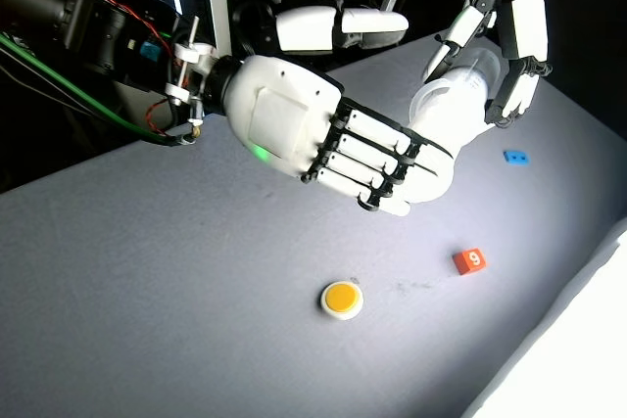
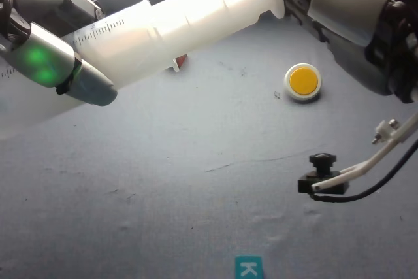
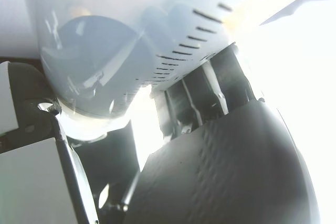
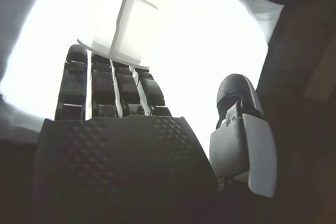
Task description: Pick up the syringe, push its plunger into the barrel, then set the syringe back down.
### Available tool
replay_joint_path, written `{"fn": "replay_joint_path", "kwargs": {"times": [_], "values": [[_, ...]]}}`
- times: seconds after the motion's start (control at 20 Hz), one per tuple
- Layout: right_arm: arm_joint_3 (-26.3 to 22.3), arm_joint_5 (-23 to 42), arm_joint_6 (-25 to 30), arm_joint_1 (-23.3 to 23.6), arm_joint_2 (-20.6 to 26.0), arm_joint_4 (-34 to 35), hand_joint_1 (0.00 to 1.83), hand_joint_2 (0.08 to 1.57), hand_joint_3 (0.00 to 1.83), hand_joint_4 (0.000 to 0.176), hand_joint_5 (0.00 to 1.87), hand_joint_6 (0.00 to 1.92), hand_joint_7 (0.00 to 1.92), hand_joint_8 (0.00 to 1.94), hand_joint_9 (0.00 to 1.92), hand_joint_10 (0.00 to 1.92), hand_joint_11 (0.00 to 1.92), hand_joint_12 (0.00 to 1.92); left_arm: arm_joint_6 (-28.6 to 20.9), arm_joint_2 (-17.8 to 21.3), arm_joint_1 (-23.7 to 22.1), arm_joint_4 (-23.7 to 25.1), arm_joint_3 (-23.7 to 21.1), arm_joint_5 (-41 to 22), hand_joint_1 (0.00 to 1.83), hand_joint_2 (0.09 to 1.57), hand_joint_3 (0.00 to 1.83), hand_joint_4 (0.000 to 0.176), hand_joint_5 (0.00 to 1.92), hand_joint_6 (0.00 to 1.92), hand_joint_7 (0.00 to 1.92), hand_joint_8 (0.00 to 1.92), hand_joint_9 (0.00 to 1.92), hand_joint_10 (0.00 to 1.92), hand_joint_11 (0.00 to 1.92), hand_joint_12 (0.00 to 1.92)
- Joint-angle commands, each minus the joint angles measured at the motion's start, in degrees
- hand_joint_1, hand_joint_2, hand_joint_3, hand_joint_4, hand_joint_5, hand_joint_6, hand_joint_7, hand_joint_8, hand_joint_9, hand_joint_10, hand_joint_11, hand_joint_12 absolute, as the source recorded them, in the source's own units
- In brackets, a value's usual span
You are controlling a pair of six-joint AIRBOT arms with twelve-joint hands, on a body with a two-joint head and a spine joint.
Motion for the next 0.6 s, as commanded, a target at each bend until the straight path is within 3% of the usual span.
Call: {"fn": "replay_joint_path", "kwargs": {"times": [0.0,0.25,0.3,0.4,0.55], "values": [[-0.4,3.1,0.5,0.7,-0.7,-5.5,0.0,1.12,0.0,0.0,0.0,0.0,0.0,0.0,0.0,0.0,0.0,0.0,-1.1,0.0,-1.1,-0.2,-0.2,-7.3,1.22,1.12,0.0,0.0,0.95,1.0,1.01,1.07,0.79,1.27,0.41,1.66],[-0.5,3.1,0.3,1.1,-3.6,-6.0,0.0,1.13,0.0,0.0,0.0,0.0,0.0,0.0,0.0,0.0,0.0,0.0,-1.1,0.0,-1.1,-0.2,-0.2,-6.9,1.21,1.13,0.0,0.005,0.92,1.06,0.98,1.1,0.77,1.32,0.4,1.71],[-0.6,3.1,0.2,1.1,-4.2,-6.0,0.0,1.13,0.0,0.0,0.0,0.0,0.0,0.0,0.0,0.0,0.0,0.0,-1.1,0.0,-1.1,-0.2,-0.2,-6.9,1.21,1.12,0.0,0.019,0.94,1.05,1.0,1.05,0.76,1.32,0.39,1.7],[-0.6,3.1,-0.4,0.5,-5.7,-6.0,0.0,1.13,0.0,0.0,0.0,0.0,0.0,0.0,0.0,0.0,0.0,0.0,-1.1,0.0,-1.1,0.0,-0.2,-6.9,1.21,1.13,0.0,0.023,0.93,1.07,0.98,1.08,0.74,1.32,0.37,1.71],[-0.6,3.1,-1.5,0.1,-8.5,-6.0,0.0,1.14,0.01,0.0,0.0,0.0,0.0,0.0,0.0,0.0,0.0,0.0,-1.1,0.0,-1.1,0.1,-0.1,-6.6,1.21,1.13,0.0,0.01,0.94,1.03,0.98,1.11,0.77,1.3,0.41,1.66]]}}
